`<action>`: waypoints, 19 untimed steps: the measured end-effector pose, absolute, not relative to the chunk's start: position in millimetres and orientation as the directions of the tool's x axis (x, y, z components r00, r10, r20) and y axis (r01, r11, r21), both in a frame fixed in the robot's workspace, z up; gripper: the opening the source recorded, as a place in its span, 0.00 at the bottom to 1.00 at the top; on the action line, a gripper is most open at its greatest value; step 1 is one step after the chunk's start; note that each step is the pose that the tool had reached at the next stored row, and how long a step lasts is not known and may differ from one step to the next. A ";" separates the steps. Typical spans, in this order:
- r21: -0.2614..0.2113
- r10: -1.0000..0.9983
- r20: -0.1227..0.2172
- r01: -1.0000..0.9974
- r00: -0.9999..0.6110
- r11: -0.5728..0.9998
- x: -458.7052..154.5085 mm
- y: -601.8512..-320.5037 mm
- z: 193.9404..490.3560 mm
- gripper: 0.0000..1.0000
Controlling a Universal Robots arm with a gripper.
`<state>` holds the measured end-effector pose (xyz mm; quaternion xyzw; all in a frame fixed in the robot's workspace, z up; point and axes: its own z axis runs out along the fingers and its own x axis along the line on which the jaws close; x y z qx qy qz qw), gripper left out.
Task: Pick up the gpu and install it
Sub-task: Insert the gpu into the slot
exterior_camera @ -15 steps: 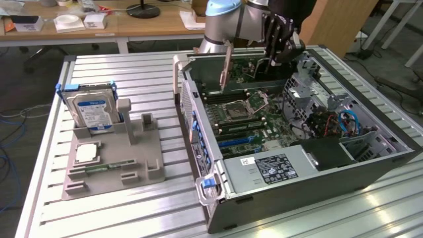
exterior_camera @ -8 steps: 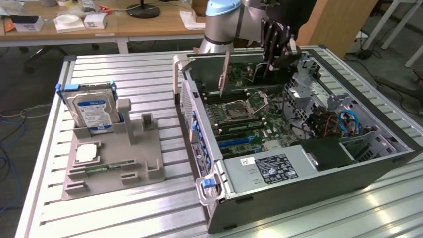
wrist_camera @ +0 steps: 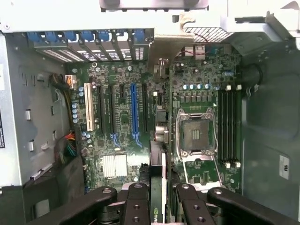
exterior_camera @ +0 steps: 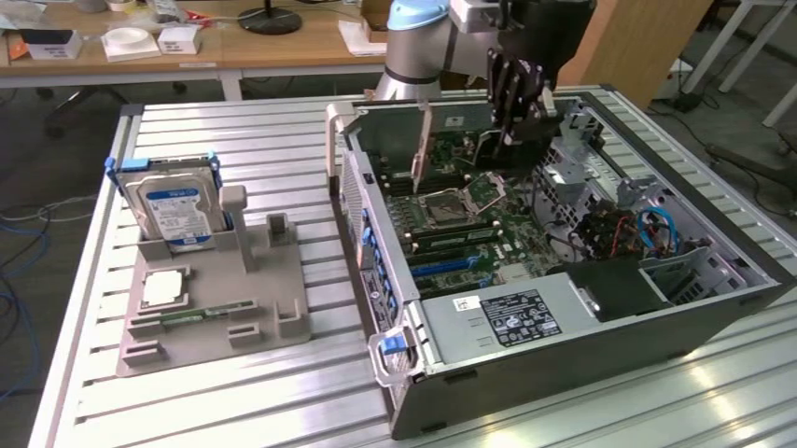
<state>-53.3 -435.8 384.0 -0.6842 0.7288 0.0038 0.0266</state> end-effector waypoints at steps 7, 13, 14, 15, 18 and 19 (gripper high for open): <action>-0.031 -0.997 -0.043 -0.997 -0.063 0.064 -53.4 -436.4 371.4 0.27; -0.031 -0.997 -0.043 -0.997 -0.063 0.064 -53.4 -433.6 360.5 0.27; -0.031 -0.997 -0.043 -0.997 -0.063 0.064 -53.5 -433.6 358.6 0.27; -0.031 -0.997 -0.043 -0.997 -0.063 0.065 -53.5 -433.6 356.8 0.27; -0.031 -0.997 -0.042 -0.997 -0.063 0.065 -53.5 -433.7 351.6 0.27; -0.031 -0.997 -0.042 -0.997 -0.063 0.064 -53.5 -433.7 351.1 0.27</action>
